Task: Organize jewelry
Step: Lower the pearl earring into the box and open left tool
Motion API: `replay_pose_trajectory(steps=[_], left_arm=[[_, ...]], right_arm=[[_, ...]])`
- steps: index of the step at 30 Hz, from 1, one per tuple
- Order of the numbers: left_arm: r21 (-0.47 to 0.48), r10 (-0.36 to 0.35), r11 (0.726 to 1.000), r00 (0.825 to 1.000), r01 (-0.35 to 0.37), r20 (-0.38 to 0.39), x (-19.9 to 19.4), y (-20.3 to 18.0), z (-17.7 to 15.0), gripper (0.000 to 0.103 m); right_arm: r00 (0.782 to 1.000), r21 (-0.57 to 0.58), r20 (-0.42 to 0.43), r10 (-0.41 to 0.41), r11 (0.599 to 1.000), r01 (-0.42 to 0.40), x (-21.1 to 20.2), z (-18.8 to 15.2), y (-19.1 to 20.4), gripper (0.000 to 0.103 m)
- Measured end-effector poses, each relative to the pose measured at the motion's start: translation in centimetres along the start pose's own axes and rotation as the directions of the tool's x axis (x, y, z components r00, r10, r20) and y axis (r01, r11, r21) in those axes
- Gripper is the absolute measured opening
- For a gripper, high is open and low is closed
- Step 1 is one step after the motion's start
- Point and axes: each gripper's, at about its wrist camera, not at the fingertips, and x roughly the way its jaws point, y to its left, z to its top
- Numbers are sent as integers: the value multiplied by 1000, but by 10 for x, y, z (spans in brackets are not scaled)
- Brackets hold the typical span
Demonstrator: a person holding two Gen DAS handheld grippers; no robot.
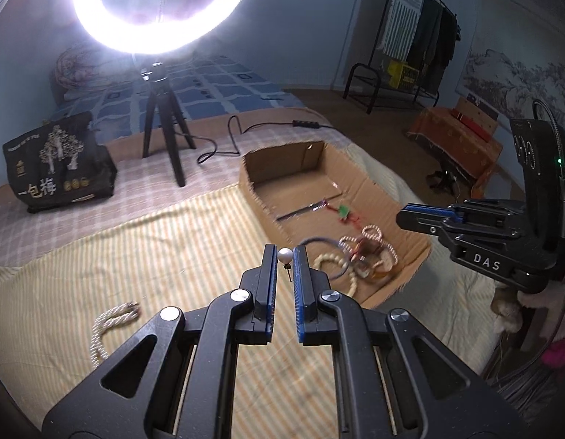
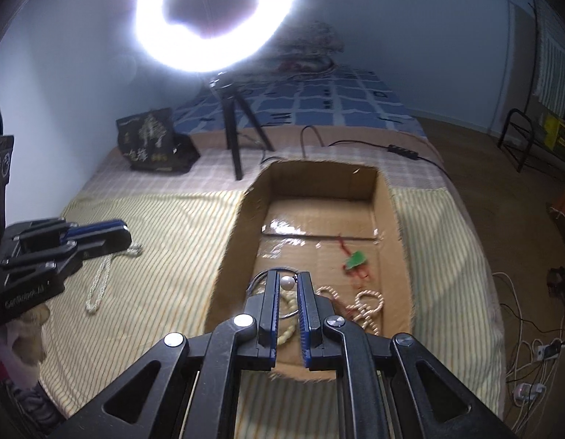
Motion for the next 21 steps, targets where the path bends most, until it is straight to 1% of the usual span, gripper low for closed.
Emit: replay_pose_trajectory(steps=[9, 17, 21], left_arm=[[-15, -5, 1000, 1000, 5, -2, 36, -21, 18, 6], [-49, -10, 999, 1000, 10, -9, 61, -27, 33, 6], [-47, -6, 999, 1000, 5, -12, 70, -31, 36, 6]], right_arm=[[1000, 32, -2, -29, 999, 29, 12, 11, -20, 7], [999, 54, -21, -33, 998, 34, 21, 8, -32, 7], [999, 66, -18, -27, 997, 29, 21, 9, -35, 7]])
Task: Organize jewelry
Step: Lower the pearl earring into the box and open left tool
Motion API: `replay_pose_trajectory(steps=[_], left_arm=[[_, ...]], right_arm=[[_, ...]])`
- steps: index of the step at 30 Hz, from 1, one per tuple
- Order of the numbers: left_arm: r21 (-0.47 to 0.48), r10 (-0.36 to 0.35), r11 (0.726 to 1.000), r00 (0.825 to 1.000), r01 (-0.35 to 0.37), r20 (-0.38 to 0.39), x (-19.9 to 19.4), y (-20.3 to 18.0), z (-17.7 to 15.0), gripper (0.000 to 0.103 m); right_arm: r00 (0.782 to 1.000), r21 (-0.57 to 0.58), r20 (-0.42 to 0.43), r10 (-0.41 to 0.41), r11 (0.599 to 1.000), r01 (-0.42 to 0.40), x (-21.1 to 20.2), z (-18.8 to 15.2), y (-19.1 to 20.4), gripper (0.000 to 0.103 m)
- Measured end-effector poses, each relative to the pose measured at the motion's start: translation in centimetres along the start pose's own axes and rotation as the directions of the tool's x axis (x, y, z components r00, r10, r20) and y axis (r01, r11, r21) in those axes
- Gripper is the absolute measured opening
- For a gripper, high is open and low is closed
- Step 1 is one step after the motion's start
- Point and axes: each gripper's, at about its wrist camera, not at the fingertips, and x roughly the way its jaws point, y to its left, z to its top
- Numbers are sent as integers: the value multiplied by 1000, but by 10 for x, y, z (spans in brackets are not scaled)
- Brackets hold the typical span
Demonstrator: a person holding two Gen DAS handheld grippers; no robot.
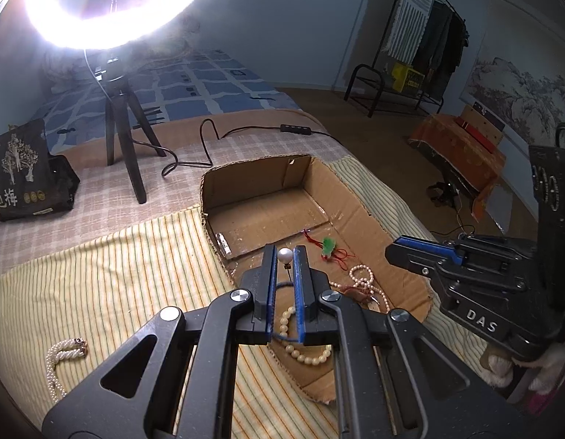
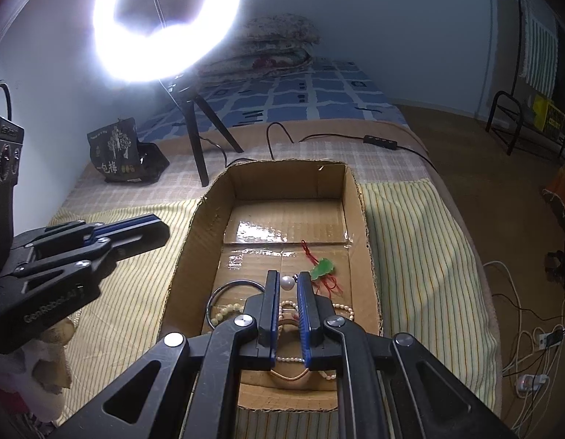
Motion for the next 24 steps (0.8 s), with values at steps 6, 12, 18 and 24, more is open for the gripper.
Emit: replay_pose_trajectory(steps=[6, 12, 18, 24], left_arm=[[-9, 1, 1000, 1000, -1, -7, 4, -1, 2, 6], [-13, 15, 1000, 1000, -15, -12, 3, 1, 3, 7], [13, 37, 999, 999, -37, 7, 0, -2, 1, 41], [6, 59, 998, 998, -59, 36, -4, 0, 1, 71]], right_arm=[[1000, 2, 1, 11, 1000, -11, 1, 0, -2, 8], [1000, 4, 8, 12, 1000, -12, -1, -1, 0, 29], [999, 2, 16, -27, 1000, 27, -2, -2, -1, 53], [994, 4, 49, -96, 995, 95, -7, 0, -6, 89]])
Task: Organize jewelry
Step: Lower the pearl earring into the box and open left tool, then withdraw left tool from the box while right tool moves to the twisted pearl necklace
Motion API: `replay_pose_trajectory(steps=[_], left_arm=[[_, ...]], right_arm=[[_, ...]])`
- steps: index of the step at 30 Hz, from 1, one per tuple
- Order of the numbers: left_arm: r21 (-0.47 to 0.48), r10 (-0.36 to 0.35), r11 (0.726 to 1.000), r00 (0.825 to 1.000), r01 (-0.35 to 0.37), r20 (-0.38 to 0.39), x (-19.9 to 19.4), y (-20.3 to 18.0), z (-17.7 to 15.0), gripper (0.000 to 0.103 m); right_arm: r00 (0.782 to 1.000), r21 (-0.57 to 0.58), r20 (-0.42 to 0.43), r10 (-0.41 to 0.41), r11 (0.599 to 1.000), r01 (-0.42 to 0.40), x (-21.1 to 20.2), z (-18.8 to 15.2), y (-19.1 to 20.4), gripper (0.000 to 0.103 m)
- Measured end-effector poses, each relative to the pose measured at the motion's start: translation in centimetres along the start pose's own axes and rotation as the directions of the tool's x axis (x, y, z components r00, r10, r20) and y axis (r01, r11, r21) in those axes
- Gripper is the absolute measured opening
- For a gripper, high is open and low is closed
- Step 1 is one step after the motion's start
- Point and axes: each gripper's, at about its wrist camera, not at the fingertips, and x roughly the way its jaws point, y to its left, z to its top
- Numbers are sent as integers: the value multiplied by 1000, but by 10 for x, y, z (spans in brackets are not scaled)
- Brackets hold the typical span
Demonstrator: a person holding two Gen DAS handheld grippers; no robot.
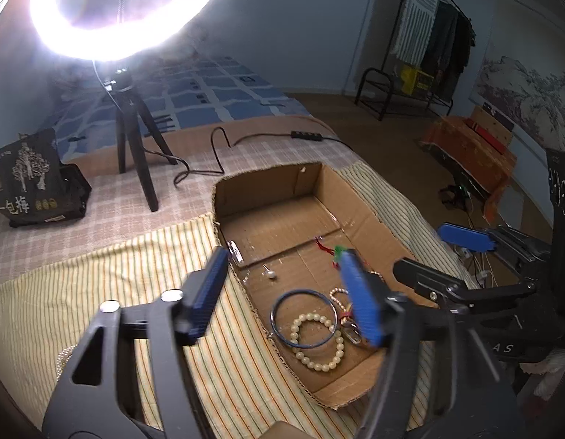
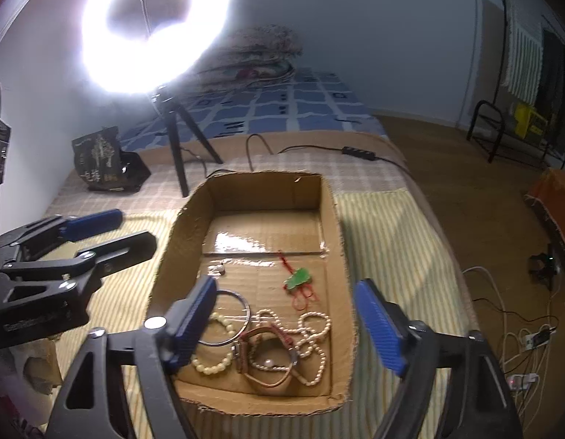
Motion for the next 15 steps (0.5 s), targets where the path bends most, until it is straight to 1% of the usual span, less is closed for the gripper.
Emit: replay_pose_trajectory(steps=[1, 4, 8, 10, 15], left_arm=[[-1, 3, 1000, 1000, -3, 2, -1, 1, 1, 71], [-5, 8, 1000, 1000, -8, 0, -2, 2, 2, 71], [3, 12, 1000, 1000, -12, -8, -2, 2, 2, 71], [6, 11, 1000, 1000, -11, -10, -3, 1, 1, 71], [12, 13, 1000, 1000, -13, -5, -11, 1, 1, 71]], right_arm=[[1000, 0, 3, -9, 1000, 9, 0, 1, 0, 93], [1000, -5, 4, -30, 1000, 30, 1, 1, 0, 99], [999, -9, 2, -49, 999, 49, 1, 2, 1, 100], [999, -9, 3, -48, 999, 48, 1, 2, 1, 102], [999, -11, 5, -54, 998, 54, -2, 2, 4, 103]])
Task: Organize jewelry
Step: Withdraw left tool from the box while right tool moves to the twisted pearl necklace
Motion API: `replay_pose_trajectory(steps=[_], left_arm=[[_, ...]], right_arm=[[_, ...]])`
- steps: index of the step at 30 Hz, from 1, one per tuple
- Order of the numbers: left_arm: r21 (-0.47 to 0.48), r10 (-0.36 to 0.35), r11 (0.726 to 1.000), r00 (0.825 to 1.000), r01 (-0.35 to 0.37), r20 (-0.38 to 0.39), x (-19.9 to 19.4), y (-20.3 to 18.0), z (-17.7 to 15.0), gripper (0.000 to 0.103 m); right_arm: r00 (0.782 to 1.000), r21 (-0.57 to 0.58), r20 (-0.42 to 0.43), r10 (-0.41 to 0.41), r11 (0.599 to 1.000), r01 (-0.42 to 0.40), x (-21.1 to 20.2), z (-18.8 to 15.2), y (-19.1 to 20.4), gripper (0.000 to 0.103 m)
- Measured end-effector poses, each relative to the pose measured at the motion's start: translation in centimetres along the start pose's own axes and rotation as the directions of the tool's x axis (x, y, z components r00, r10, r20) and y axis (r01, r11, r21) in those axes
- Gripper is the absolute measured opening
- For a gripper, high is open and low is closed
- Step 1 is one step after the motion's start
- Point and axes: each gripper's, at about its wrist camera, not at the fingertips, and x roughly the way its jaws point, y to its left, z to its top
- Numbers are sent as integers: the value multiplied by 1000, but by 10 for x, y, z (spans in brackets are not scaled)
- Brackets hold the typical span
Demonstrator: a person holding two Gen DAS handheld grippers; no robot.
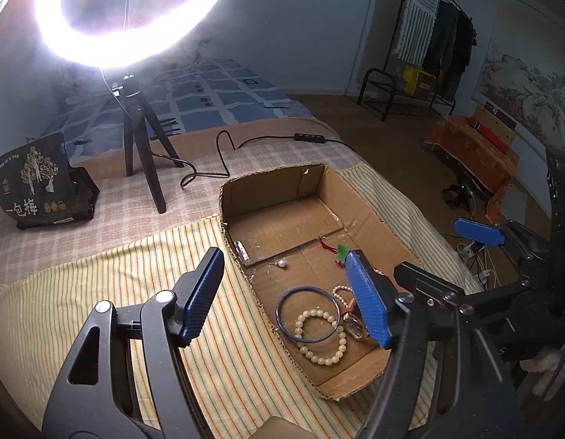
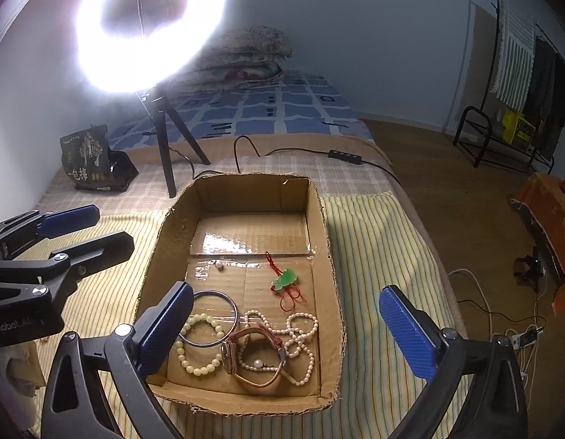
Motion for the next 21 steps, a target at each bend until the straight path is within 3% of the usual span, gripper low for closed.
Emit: replay_pose_trajectory(steps=[21], left_arm=[[-70, 91, 994, 995, -89, 31, -70, 64, -17, 71]], right_arm=[[997, -32, 39, 59, 998, -57, -32, 2, 52, 103]])
